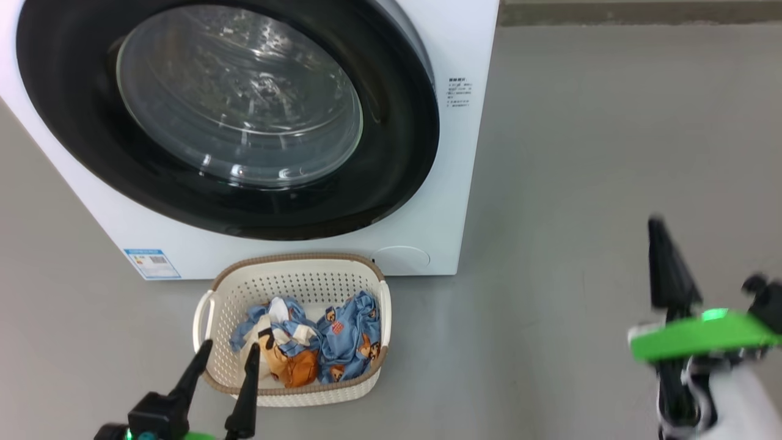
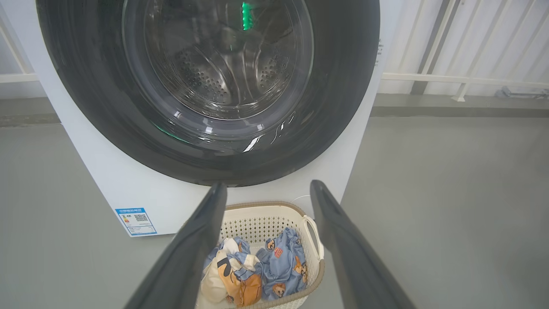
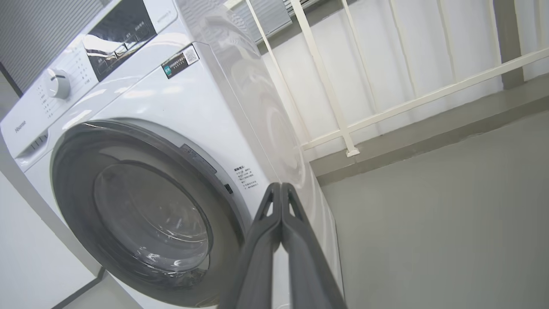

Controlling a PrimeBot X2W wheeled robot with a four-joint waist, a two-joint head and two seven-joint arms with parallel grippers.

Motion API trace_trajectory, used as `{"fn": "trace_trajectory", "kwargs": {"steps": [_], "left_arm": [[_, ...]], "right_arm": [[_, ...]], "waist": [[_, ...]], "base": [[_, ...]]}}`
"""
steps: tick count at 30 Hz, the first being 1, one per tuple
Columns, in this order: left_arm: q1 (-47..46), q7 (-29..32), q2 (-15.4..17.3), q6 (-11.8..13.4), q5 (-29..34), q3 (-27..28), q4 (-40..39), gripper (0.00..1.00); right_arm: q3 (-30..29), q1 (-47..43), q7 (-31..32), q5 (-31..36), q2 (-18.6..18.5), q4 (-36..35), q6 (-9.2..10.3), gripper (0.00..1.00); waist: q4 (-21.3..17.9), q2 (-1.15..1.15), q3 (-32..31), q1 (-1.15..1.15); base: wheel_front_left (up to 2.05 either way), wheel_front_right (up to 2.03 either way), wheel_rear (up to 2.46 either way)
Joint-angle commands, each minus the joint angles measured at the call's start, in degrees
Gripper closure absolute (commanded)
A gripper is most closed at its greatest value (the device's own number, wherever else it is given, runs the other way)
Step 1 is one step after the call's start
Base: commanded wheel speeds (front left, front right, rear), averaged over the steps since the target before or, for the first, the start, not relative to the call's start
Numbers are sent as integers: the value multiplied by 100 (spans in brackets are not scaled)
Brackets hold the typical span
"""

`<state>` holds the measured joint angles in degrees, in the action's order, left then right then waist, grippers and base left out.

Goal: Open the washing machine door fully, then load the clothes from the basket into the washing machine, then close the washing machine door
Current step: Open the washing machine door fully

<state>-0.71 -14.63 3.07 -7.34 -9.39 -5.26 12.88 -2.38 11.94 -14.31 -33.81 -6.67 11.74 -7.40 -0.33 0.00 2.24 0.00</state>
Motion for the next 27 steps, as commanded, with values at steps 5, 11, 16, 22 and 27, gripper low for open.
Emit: {"fn": "trace_trajectory", "kwargs": {"steps": [5,11,16,22,27], "left_arm": [[-421,-37,22,-14,-60,101,-191,0],[-568,-37,9,-14,-91,-18,-200,0],[-668,-37,2,-14,-115,-124,-210,0],[-790,-37,-6,-14,-167,-199,-227,0],[-901,-37,-11,-14,-192,-299,-219,0]], "right_arm": [[-12,1050,-69,-859,-15,-97,-9,100],[-6,1874,-69,-1999,-132,245,-9,100],[290,2460,-59,-3288,-403,530,-9,100],[691,2939,364,-4345,-757,766,-9,100],[904,3364,1144,-5156,-1025,1064,-9,100]], "waist": [[67,0,201,0],[197,0,341,0],[337,0,484,0],[481,0,651,0],[613,0,830,0]], "base": [[0,0,0],[0,0,0],[0,0,0],[0,0,0],[0,0,0]]}}
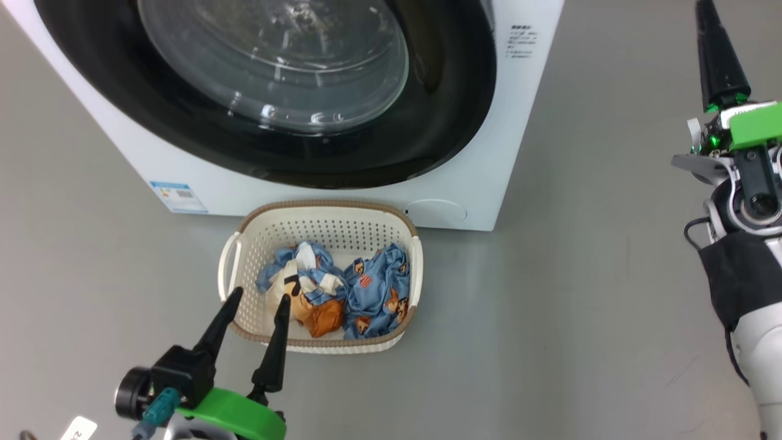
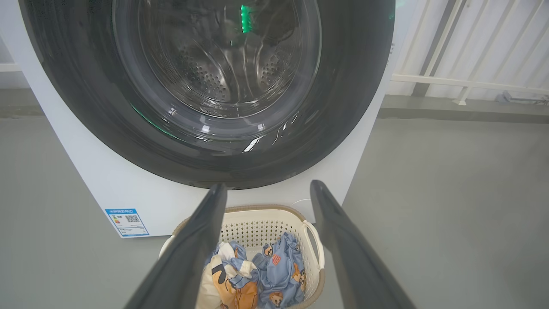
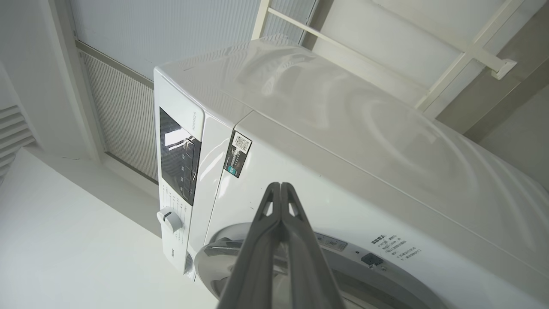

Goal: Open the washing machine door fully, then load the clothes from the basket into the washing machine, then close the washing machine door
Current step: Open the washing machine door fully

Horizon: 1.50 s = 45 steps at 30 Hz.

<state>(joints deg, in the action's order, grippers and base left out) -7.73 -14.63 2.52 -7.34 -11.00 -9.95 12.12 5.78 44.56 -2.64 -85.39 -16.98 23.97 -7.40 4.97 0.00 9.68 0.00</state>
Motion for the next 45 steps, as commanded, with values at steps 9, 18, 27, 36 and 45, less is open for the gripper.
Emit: {"fn": "trace_trajectory", "kwargs": {"steps": [9,18,27,36,45], "left_arm": [[-442,-37,38,-14,-107,-61,-133,0],[-681,-37,37,-14,-255,-278,-201,0],[-1009,-37,36,-14,-395,-462,-296,0],[-1209,-37,36,-14,-491,-571,-340,0],[-1303,-37,36,4,-537,-639,-354,0]], "right_arm": [[345,787,1544,-680,-275,584,-9,100],[392,1495,2563,-876,-392,1157,-9,100],[513,2211,3163,-802,-435,1596,-9,100],[707,2715,3518,-638,-380,1860,-9,100],[753,2898,3546,-541,-337,1949,-9,100]], "waist": [[306,0,441,0],[501,0,822,0],[677,0,1328,0],[793,0,1619,0],[841,0,1713,0]], "base": [[0,0,0],[0,0,0],[0,0,0],[0,0,0],[0,0,0]]}}
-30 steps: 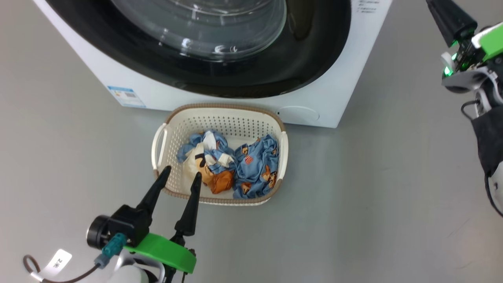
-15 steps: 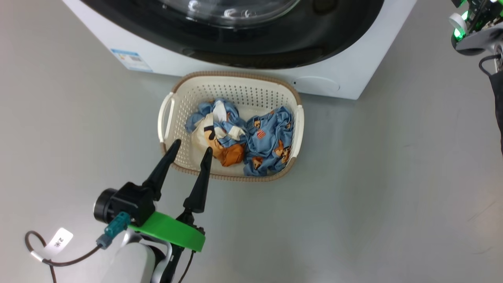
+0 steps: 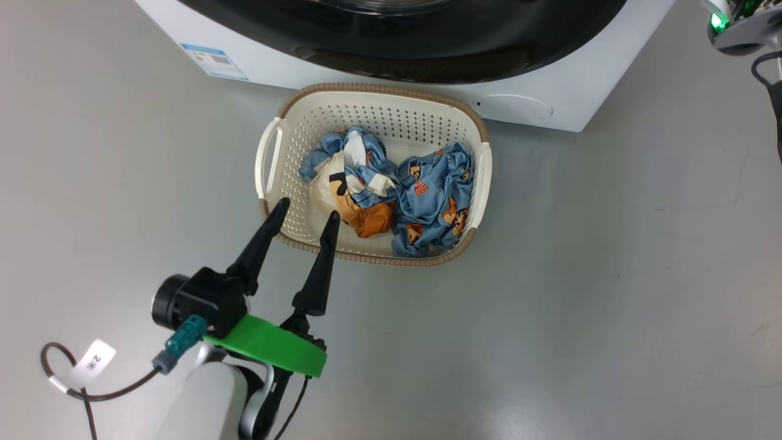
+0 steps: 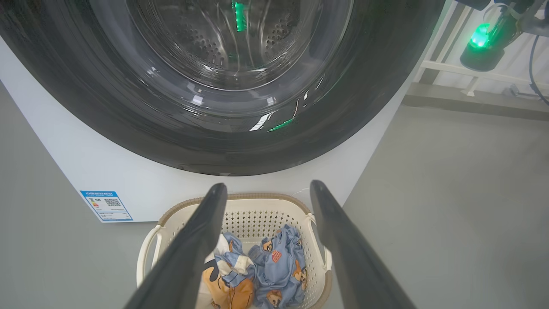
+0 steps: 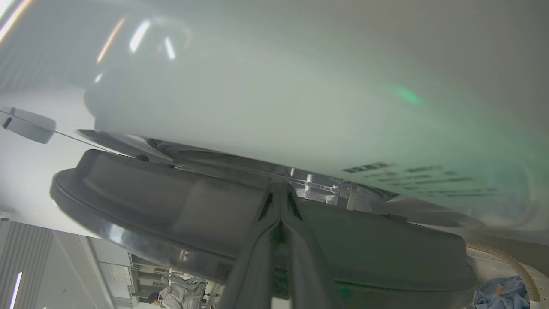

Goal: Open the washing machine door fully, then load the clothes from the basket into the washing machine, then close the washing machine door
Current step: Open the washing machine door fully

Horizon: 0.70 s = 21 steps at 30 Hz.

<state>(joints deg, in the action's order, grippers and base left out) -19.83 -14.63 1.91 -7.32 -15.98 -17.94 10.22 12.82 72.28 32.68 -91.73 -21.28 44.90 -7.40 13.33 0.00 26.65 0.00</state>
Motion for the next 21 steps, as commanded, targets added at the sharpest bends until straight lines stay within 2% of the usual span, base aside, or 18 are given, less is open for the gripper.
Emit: {"fn": "trace_trajectory", "kwargs": {"steps": [1,10,21], "left_arm": [[-104,-37,97,6,-42,155,-170,0],[-125,-37,97,26,-23,147,-152,0],[78,-37,97,18,139,240,-64,0]], "right_arm": [[63,133,22,105,103,-157,-9,100],[222,-129,161,173,197,-387,-9,100],[438,-951,361,131,407,-798,-9,100]], "waist": [[8,0,27,0],[-41,0,-37,0],[-233,0,-456,0]], "base": [[0,0,0],[0,0,0],[0,0,0]]}}
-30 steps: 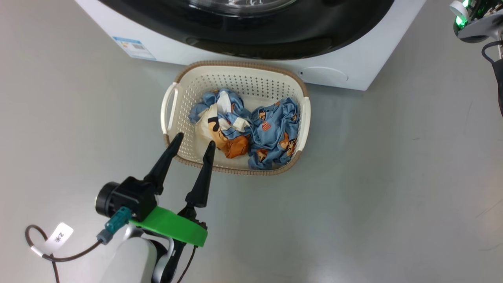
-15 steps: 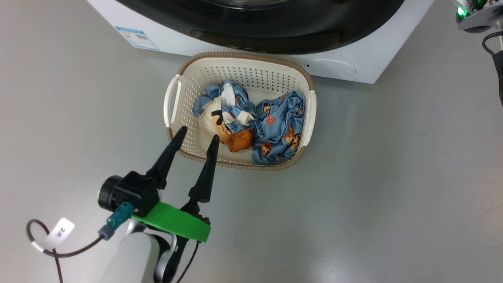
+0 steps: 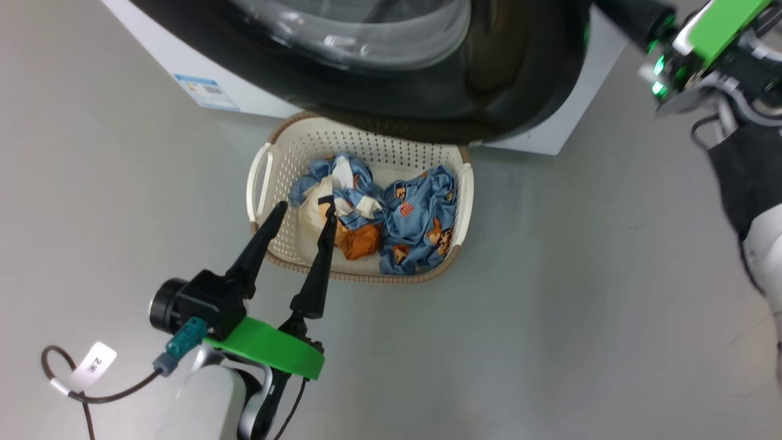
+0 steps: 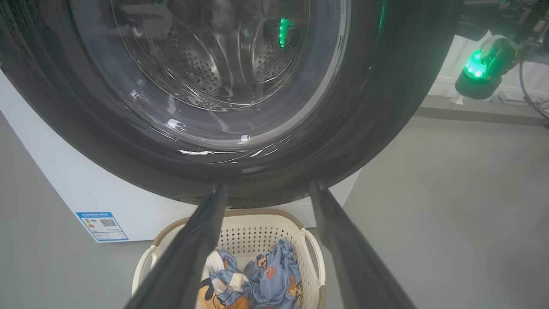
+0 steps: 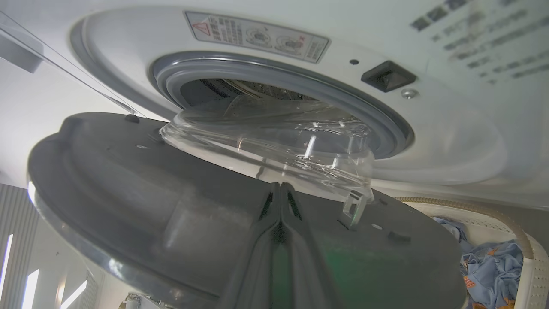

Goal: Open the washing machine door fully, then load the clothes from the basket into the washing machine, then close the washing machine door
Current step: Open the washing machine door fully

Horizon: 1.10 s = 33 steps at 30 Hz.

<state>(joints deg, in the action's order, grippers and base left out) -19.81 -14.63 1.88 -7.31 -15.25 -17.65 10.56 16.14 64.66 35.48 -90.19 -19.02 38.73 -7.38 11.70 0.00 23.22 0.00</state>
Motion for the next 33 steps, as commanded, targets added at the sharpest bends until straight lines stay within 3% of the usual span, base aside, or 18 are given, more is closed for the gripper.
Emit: {"fn": "trace_trajectory", "kwargs": {"steps": [1,19,33], "left_arm": [[104,-37,99,15,80,226,-93,0],[551,-37,99,-11,262,400,-50,0],[771,-37,99,-16,284,483,-86,0]], "right_arm": [[122,-267,101,-33,205,-220,-11,100],[406,-1476,483,-136,582,-1090,-11,100],[713,-2099,708,-101,955,-1603,-11,100]], "waist": [[-89,0,-152,0],[-261,0,-735,0],[-137,0,-1002,0]], "base": [[0,0,0],[0,0,0],[0,0,0]]}}
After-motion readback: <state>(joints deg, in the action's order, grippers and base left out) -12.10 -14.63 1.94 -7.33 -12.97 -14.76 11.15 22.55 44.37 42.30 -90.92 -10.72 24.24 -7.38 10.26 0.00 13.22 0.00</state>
